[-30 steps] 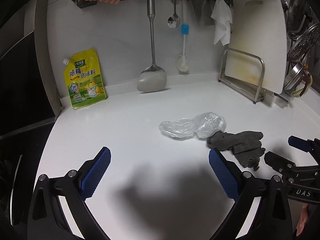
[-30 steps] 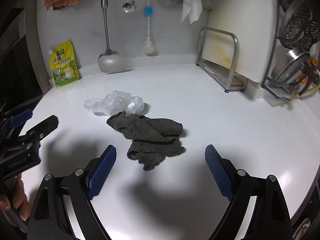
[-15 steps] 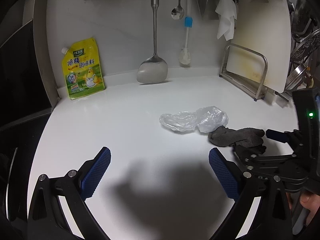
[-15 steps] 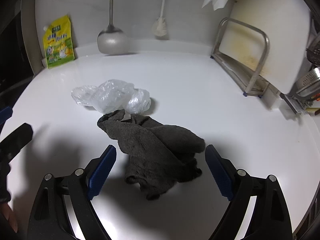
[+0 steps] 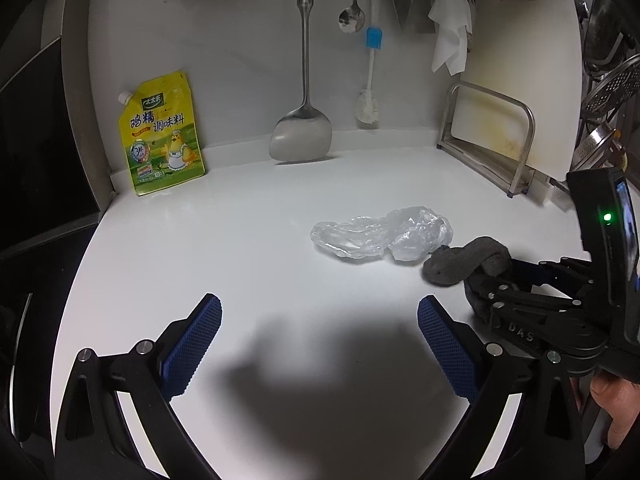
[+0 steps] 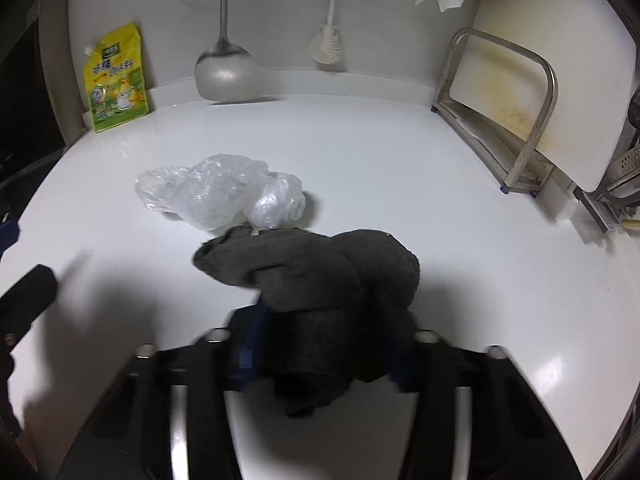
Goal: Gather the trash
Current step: 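Close the right tool on the dark grey cloth and lift it, then grasp the clear plastic bag with the left tool while the right tool holds the cloth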
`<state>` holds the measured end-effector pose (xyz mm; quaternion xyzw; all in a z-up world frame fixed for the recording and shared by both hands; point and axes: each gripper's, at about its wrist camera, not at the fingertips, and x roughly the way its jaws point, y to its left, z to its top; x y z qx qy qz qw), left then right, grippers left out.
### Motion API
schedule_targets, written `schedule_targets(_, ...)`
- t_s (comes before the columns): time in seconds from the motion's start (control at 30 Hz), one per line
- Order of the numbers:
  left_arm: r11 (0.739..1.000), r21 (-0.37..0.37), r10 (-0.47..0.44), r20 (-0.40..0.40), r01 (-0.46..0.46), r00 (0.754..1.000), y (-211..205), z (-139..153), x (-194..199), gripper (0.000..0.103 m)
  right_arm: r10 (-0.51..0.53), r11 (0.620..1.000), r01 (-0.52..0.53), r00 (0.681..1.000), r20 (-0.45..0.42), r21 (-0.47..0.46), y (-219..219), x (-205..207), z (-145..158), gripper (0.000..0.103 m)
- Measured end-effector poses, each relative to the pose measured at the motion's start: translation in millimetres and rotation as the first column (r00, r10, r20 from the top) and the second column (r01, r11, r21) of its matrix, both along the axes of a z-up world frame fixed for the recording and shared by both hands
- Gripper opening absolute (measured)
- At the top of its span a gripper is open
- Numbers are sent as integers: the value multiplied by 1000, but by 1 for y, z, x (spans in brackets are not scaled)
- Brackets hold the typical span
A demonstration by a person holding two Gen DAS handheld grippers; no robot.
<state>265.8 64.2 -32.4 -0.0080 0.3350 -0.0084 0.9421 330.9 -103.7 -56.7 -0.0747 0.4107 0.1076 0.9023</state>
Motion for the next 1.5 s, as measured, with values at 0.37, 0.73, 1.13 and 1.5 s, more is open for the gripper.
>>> schedule_targets(0.37, 999, -54, -8, -24, 7, 1000, -16, 0, 14, 97, -102, 990, 97, 994, 47, 104, -53, -15, 21, 30)
schedule_targets(0.73, 1000, -22, 10, -35, -11, 999, -51, -5, 56, 97, -178, 969, 166, 983, 52, 183, -105, -6, 24, 29)
schedule_targets(1.13, 998, 63, -10, -60, 14, 998, -82, -15, 94, 97, -188, 951, 173, 982, 36, 255, -119, -10, 28, 29)
schedule_targets(1.5, 999, 46, -11, -129, 17, 992, -86, -26, 116, 86, -168, 954, 154, 985, 34, 256, -113, -9, 26, 29)
